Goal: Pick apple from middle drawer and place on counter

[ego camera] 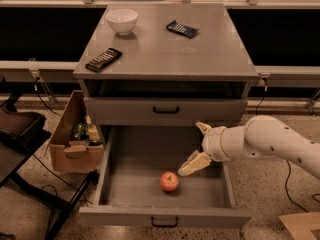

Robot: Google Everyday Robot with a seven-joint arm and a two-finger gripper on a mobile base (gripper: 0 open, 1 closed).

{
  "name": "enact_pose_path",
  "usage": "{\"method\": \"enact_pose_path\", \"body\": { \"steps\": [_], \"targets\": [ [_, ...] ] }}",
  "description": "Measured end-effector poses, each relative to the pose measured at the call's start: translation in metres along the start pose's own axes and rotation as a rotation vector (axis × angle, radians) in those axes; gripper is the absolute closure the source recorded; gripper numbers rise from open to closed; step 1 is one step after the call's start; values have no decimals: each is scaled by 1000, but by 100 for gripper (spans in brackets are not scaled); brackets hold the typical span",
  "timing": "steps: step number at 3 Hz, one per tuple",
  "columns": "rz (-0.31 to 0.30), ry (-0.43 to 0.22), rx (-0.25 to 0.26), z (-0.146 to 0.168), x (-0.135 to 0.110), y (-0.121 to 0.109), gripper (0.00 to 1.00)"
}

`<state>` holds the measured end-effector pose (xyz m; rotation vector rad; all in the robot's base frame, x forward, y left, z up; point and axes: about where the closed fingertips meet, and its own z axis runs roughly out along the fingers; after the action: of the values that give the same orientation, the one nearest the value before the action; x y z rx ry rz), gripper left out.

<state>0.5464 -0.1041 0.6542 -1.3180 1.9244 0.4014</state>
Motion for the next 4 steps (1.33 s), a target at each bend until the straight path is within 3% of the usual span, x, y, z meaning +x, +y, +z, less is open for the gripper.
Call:
{"method": "enact_pose_path", "body": {
  "steps": [1,2,3,4],
  "targets": [
    [-71,-58,-6,40,35,-22,0],
    [-99,-94,-35,74,73,-38,0],
    [-91,-129,-69,100,98,-38,0],
    [-56,-171,-110,130,117,-24,0]
  ]
}}
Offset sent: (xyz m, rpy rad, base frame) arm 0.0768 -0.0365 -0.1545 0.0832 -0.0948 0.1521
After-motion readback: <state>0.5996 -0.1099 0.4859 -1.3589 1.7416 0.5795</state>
